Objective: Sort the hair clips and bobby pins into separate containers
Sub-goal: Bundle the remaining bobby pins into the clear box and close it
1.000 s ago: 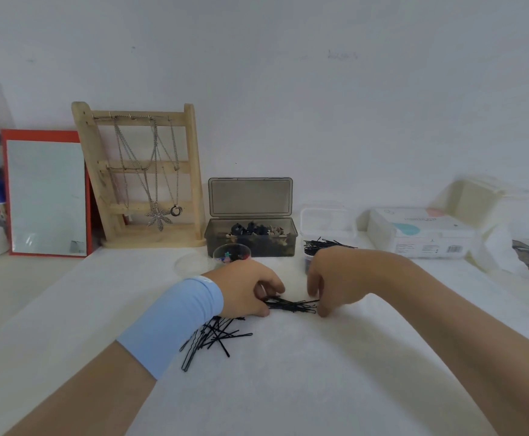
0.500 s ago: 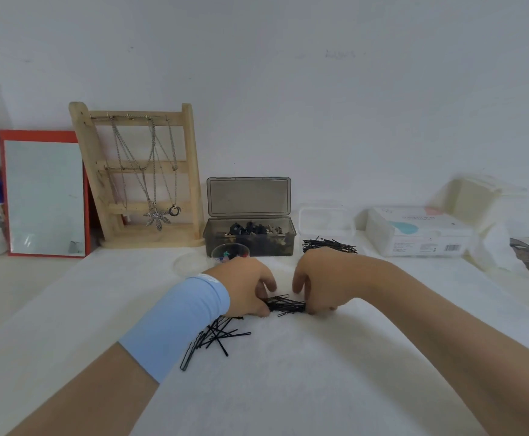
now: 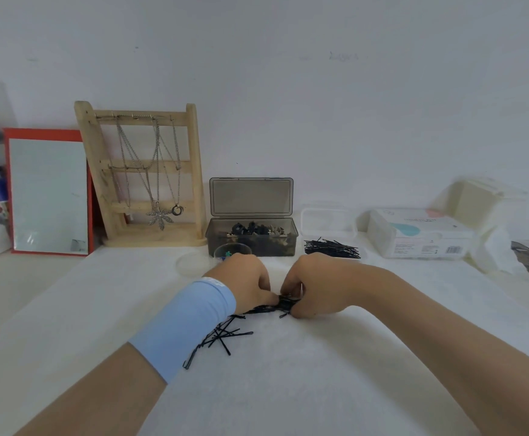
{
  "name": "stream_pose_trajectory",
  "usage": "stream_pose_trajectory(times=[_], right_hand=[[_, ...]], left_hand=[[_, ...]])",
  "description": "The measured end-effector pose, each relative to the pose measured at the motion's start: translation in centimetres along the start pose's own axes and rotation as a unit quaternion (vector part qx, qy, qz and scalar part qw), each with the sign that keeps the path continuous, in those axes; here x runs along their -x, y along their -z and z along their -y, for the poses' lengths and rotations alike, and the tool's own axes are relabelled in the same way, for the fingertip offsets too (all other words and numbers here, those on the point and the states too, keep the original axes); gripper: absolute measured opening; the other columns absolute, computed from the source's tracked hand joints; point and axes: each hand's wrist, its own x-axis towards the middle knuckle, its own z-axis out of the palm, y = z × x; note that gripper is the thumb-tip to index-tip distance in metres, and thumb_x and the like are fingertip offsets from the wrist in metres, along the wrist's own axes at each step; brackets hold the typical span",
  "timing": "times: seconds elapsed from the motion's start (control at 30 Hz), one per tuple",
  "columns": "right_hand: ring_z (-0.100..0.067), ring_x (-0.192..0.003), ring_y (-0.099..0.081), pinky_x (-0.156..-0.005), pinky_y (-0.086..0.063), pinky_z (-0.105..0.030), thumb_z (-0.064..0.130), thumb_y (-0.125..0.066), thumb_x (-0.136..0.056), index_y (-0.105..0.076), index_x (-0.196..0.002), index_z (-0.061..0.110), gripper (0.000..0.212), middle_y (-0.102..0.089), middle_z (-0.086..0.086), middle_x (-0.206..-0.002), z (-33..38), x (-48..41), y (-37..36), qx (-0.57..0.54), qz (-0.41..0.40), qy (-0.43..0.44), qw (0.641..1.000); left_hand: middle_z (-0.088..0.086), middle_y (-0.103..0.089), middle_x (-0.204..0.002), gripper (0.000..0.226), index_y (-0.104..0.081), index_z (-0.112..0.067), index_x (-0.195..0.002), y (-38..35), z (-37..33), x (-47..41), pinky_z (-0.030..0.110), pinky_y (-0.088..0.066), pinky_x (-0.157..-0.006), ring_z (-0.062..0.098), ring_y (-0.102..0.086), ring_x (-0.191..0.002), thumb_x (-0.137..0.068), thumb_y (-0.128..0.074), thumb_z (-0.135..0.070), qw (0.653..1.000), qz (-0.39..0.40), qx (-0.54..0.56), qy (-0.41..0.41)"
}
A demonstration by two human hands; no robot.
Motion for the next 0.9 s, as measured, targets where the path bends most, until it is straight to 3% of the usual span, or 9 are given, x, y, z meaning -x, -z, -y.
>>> stream_pose_trajectory(times=[0.13,0.3,0.43,0.5,0.57,0.63,0.77,0.83,0.9], right_hand=[[-0.020,-0.090,-0.065,-0.079,-0.057,-0.034,0.025,-0.062,-0.079,-0.071,-0.112,0.025,0.035,-0.071,0.003,-0.097,-0.5,0.3,0.6,-0.011,0.035,0.016,0.999],[-0.020,-0.090,-0.063,-0.077,-0.054,-0.032,0.043,-0.068,-0.081,-0.070,-0.114,0.023,0.038,-0.067,0.001,-0.104,0.0,-0.2,-0.2,-0.002,0.000,0.026,1.000],[-0.013,-0.083,-0.060,-0.060,-0.043,-0.017,0.035,-0.075,-0.081,-0.074,-0.113,0.028,0.033,-0.071,0.007,-0.095,0.0,-0.8,-0.4,-0.014,-0.028,0.024,0.999],[-0.011,-0.081,-0.059,-0.059,-0.041,-0.014,0.033,-0.076,-0.082,-0.076,-0.110,0.028,0.028,-0.071,0.008,-0.093,-0.2,-0.8,-0.4,-0.027,-0.034,0.021,0.999],[-0.013,-0.085,-0.061,-0.063,-0.044,-0.018,0.032,-0.076,-0.082,-0.077,-0.108,0.026,0.026,-0.073,0.006,-0.095,-0.4,-0.8,-0.4,-0.033,-0.034,0.019,0.999],[-0.015,-0.082,-0.061,-0.060,-0.043,-0.018,0.032,-0.076,-0.082,-0.077,-0.107,0.024,0.026,-0.073,0.003,-0.096,-0.3,-0.8,-0.4,-0.020,-0.030,0.015,0.999],[-0.011,-0.057,-0.054,-0.042,-0.036,-0.011,0.031,-0.075,-0.082,-0.078,-0.096,0.018,0.019,-0.074,-0.004,-0.081,-0.1,-1.0,-0.3,0.010,-0.021,0.008,1.000],[-0.010,-0.049,-0.054,-0.036,-0.034,-0.008,0.027,-0.075,-0.081,-0.078,-0.087,0.016,0.013,-0.069,-0.001,-0.067,-0.1,-1.1,-0.2,0.004,-0.025,0.000,1.000],[-0.010,-0.048,-0.057,-0.034,-0.032,-0.006,0.027,-0.075,-0.081,-0.077,-0.085,0.017,0.011,-0.070,-0.001,-0.067,-0.1,-0.9,-0.2,0.000,-0.027,-0.003,1.000]], left_hand=[[-0.006,-0.071,-0.085,0.028,-0.078,-0.023,-0.092,0.0,0.0,-0.2,0.021,-0.050,-0.073,0.010,-0.062,-0.075,-0.084,-0.067,-0.048,1.000,-0.006,0.011,0.009],[-0.010,-0.063,-0.120,0.066,-0.058,-0.027,-0.131,0.8,-0.2,0.4,0.025,-0.048,-0.088,0.011,-0.059,-0.100,-0.077,-0.066,-0.065,0.998,0.063,0.014,0.006],[-0.009,-0.063,-0.127,0.080,-0.044,-0.022,-0.145,0.8,-0.6,0.7,0.024,-0.048,-0.089,0.010,-0.058,-0.100,-0.076,-0.075,-0.050,0.995,0.094,-0.018,-0.022],[-0.009,-0.066,-0.123,0.074,-0.044,-0.018,-0.143,0.8,-0.7,0.7,0.028,-0.050,-0.094,0.012,-0.062,-0.104,-0.079,-0.077,-0.036,0.995,0.092,0.016,-0.027],[-0.008,-0.069,-0.118,0.053,-0.050,-0.017,-0.123,0.8,-0.6,0.5,0.036,-0.053,-0.093,0.013,-0.065,-0.100,-0.079,-0.078,-0.026,0.994,0.085,0.061,-0.029],[-0.007,-0.070,-0.115,0.049,-0.040,-0.025,-0.108,0.8,-0.3,0.4,0.038,-0.054,-0.092,0.011,-0.066,-0.097,-0.079,-0.080,-0.021,0.992,0.079,0.096,-0.034],[-0.008,-0.064,-0.119,0.056,-0.055,-0.031,-0.135,0.6,0.0,0.4,0.022,-0.046,-0.083,0.009,-0.058,-0.091,-0.082,-0.075,-0.034,0.996,0.068,0.038,-0.037],[-0.007,-0.067,-0.111,0.040,-0.067,-0.033,-0.124,0.5,-0.1,0.4,0.020,-0.042,-0.075,0.011,-0.055,-0.085,-0.085,-0.070,-0.038,0.997,0.059,-0.009,-0.043],[-0.008,-0.072,-0.094,0.023,-0.077,-0.031,-0.106,0.4,-0.4,0.5,0.020,-0.048,-0.071,0.013,-0.060,-0.079,-0.085,-0.070,-0.033,0.997,0.053,0.014,-0.046]])
